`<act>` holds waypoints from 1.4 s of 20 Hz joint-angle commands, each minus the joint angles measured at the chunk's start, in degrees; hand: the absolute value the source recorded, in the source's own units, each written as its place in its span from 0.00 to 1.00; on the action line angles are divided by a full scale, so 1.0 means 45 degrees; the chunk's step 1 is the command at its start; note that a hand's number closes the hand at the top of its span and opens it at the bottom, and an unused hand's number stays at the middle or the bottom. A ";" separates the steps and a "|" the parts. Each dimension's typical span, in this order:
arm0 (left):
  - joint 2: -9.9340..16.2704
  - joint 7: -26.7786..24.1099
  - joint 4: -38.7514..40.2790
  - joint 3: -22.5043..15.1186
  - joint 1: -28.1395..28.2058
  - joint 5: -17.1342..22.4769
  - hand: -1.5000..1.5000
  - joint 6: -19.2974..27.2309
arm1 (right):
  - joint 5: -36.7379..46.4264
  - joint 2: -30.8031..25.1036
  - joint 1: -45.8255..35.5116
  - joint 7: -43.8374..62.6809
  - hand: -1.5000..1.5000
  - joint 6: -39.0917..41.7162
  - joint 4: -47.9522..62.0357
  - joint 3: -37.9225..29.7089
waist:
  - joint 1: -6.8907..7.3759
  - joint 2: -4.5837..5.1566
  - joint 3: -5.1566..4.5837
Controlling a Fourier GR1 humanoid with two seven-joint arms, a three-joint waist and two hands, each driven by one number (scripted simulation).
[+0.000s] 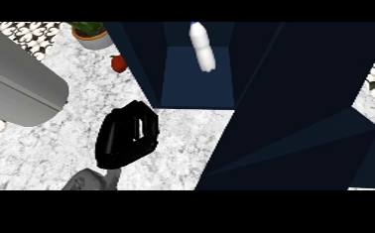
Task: Pick up the bottled water, place it into the cabinet and close the cabinet
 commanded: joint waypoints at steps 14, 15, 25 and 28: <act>0.2575 -0.0522 -0.3485 0.2279 0.4453 0.1052 1.00 -0.1887 | 0.2202 0.4553 -0.5737 0.3536 1.00 -0.0157 0.2921 0.3223 | 0.0034 0.0040 -0.0045; 0.2802 -0.0691 -0.3934 0.2098 0.5072 0.0923 1.00 -0.1960 | 0.3042 0.4546 -0.6097 0.2934 1.00 -0.0756 0.3511 0.3528 | 0.0200 -0.0007 -0.0056; 0.3768 -0.0497 -0.3972 0.3662 0.5399 0.1919 1.00 -0.3153 | 0.2258 0.4510 -0.8613 0.4076 1.00 -0.3379 0.4733 0.1447 | 0.0422 0.0113 -0.0074; 0.3571 -0.1040 -0.3789 0.3377 0.6003 0.1690 1.00 -0.3634 | 0.1494 0.4520 -0.9347 0.3982 1.00 -0.3673 0.5534 0.0443 | 0.0402 0.0147 -0.0058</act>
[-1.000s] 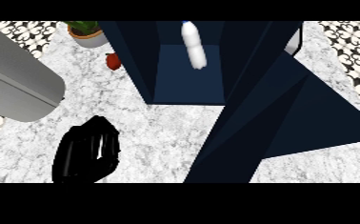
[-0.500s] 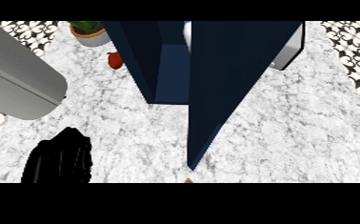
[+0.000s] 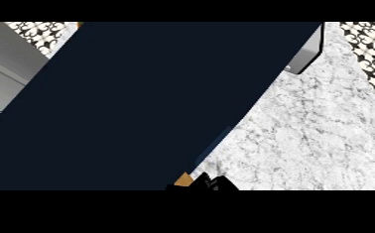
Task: Pick up the bottled water, place it into the cabinet and close the cabinet
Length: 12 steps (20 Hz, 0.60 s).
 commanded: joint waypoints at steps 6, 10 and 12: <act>0.0801 0.0121 -0.0211 0.1274 0.0435 0.0741 1.00 -0.1128 | -0.3555 0.1987 -0.4149 -0.1329 1.00 -0.0111 0.6381 -0.3974 | 0.0003 0.0114 0.0039; 0.0532 -0.0715 0.0510 0.1202 0.1207 0.0524 1.00 -0.2027 | -0.5492 0.1954 -0.4671 -0.2499 1.00 0.1806 0.8406 -0.6218 | -0.0126 0.0103 0.0043; 0.0833 -0.0710 0.0625 0.1678 0.1214 0.0665 1.00 -0.2367 | -0.5675 0.2010 -0.4469 -0.4123 1.00 0.2518 1.0238 -0.6153 | -0.0089 0.0133 0.0045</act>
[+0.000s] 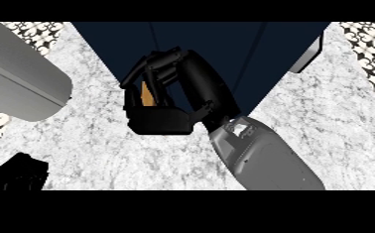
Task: Pick up the bottled water, place it into the cabinet and close the cabinet
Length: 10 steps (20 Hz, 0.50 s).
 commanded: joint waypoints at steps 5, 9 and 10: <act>-0.0210 -0.0070 0.0069 0.0474 0.0413 -0.0122 1.00 -0.0268 | -0.1849 -0.1119 -0.1607 -0.2294 1.00 0.3477 0.4789 -0.3312 | -0.0250 -0.0029 0.0013; -0.0156 0.0126 0.0327 0.0311 -0.0055 -0.0003 1.00 -0.0739 | -0.1452 -0.0960 -0.2048 -0.3584 1.00 0.3725 0.6789 -0.3399 | -0.0110 0.0100 0.0005; -0.0013 0.0168 -0.0008 0.0517 0.0084 -0.0040 1.00 -0.0574 | -0.1451 -0.1008 -0.2006 -0.3881 1.00 0.3933 0.6914 -0.3391 | -0.0063 0.0077 0.0013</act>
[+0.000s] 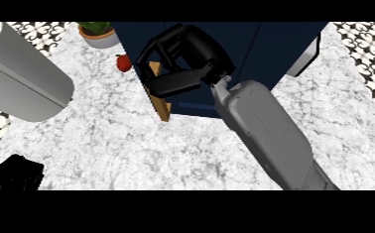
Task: Pick up the bottled water, place it into the cabinet and close the cabinet
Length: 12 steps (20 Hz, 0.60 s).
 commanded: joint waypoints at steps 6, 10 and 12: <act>-0.0054 0.0288 -0.0328 -0.0139 -0.0211 -0.0207 1.00 0.0086 | -0.0099 -0.1913 -0.0544 -0.1484 1.00 0.1157 0.2887 -0.1923 | -0.0136 0.0506 0.0127; 0.0094 0.0888 -0.0633 -0.0002 -0.0592 0.0042 1.00 0.0387 | -0.0011 -0.1580 -0.1040 -0.1566 1.00 0.1042 0.3498 -0.1855 | -0.0088 0.0534 0.0126; -0.0002 0.0662 -0.0445 -0.0013 -0.0590 -0.0111 1.00 0.0316 | 0.0022 -0.1697 -0.0913 -0.1836 1.00 0.1116 0.3619 -0.1917 | -0.0119 0.0542 0.0116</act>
